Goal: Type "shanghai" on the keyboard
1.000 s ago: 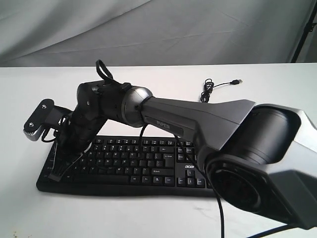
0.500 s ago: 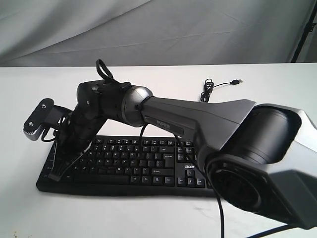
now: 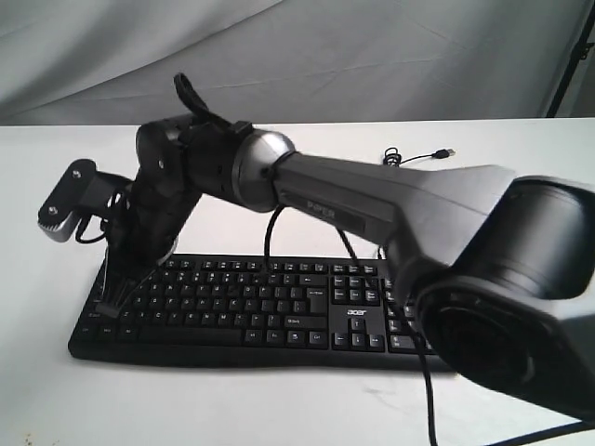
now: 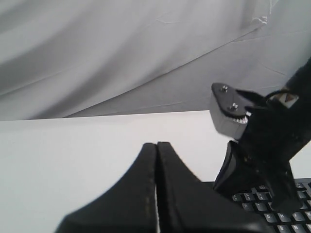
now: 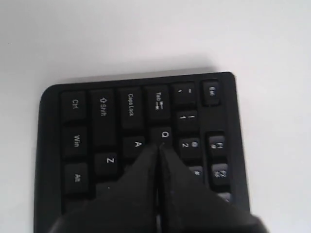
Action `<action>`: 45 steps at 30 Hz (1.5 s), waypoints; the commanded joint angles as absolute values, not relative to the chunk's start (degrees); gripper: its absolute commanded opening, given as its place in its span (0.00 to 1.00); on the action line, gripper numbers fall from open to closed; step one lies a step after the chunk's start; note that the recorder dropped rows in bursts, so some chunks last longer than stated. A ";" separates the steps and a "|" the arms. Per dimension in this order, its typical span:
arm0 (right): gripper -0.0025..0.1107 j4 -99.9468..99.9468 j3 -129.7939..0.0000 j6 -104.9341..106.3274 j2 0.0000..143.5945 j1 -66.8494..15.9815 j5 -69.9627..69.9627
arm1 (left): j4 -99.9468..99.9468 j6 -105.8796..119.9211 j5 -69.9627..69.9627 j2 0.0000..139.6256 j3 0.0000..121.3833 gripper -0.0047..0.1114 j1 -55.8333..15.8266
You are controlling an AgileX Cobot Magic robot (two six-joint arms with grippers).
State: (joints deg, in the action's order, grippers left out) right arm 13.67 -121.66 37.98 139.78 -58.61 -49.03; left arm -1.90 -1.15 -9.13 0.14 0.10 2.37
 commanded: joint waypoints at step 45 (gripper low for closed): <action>0.02 17.45 -85.12 36.23 123.74 -55.97 -30.41 | -1.50 -1.31 -8.82 0.00 0.00 0.04 2.00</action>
State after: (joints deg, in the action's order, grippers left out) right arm 16.87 -85.18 35.83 123.83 -55.93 -30.85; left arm -1.90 -1.15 -9.13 0.14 0.10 2.37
